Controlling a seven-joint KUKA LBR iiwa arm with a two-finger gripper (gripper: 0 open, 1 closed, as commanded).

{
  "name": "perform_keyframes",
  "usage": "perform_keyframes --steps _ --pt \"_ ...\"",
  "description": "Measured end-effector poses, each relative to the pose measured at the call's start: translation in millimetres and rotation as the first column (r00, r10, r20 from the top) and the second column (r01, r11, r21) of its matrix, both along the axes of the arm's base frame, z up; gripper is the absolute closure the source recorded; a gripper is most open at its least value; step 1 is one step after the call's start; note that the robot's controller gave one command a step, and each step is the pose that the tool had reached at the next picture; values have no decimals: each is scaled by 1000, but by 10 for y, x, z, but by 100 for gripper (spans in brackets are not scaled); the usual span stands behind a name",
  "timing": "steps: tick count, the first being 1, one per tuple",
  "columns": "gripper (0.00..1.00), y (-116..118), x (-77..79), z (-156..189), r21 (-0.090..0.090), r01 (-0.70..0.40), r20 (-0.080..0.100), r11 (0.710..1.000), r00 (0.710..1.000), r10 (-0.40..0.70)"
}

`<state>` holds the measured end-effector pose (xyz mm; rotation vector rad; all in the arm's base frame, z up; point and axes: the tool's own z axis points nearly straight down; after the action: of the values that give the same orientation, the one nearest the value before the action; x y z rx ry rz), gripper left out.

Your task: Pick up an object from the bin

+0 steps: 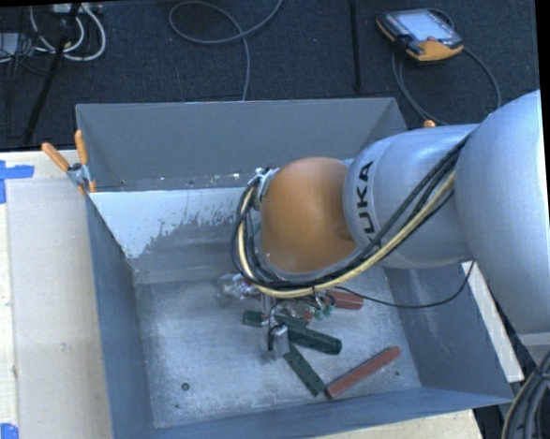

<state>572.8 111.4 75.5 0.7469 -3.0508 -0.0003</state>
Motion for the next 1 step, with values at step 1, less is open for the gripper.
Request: perform_keyframes --steps 1 --pt "0 -330 160 101 2 -23 -5 1000 1000 23"
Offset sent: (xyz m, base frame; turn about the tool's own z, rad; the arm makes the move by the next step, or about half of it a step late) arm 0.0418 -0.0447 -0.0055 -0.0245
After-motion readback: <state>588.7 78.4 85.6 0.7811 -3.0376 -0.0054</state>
